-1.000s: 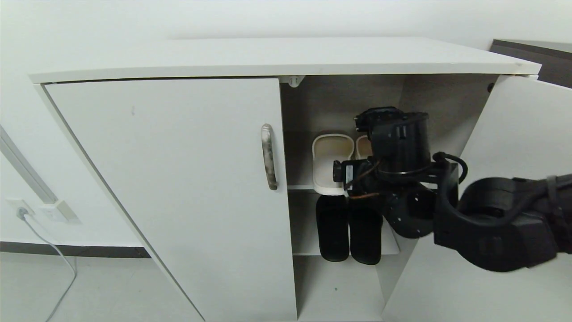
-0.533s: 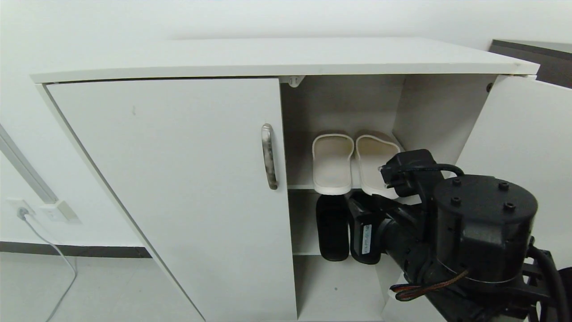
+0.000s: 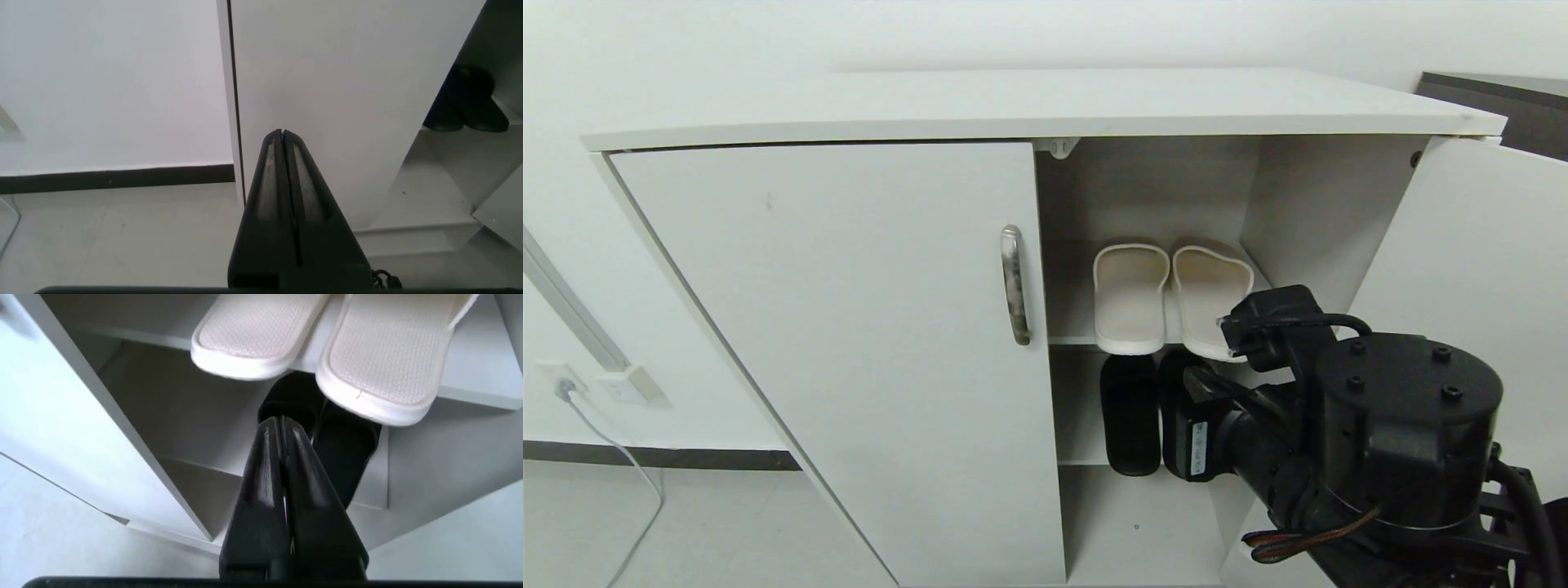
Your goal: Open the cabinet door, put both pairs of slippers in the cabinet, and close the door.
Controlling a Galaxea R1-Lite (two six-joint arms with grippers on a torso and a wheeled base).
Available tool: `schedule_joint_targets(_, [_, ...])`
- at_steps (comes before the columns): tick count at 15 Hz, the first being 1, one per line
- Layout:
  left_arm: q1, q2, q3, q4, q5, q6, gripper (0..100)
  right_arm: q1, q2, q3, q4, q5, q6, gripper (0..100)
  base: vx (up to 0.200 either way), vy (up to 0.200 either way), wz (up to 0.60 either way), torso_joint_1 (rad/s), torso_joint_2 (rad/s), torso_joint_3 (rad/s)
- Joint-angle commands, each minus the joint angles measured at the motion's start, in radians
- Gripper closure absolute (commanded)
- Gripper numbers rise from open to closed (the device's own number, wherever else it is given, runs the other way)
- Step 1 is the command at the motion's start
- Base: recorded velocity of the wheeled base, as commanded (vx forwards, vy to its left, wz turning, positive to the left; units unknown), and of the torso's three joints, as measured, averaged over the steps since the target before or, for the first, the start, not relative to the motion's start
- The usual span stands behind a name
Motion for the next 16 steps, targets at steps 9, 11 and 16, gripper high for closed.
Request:
schedule_joint_targets(9, [0.000,0.001,0.000,0.000,-0.001,-0.001,100,-0.001,0.012,0.022,0.000,0.001,-0.005,100,-0.200,0.000,0.00,0.004,0.00,0.003])
schedule_joint_targets(11, [0.000,0.001,0.000,0.000,-0.001,0.001,100,-0.001,0.012,0.022,0.000,0.001,-0.003,100,-0.200,0.000,0.00,-0.002,0.00,0.000])
schedule_joint_targets(16, [0.000,0.001,0.000,0.000,-0.001,-0.001,100,-0.005,0.012,0.022,0.000,0.004,-0.002,100,-0.200,0.000,0.00,0.005,0.00,0.001])
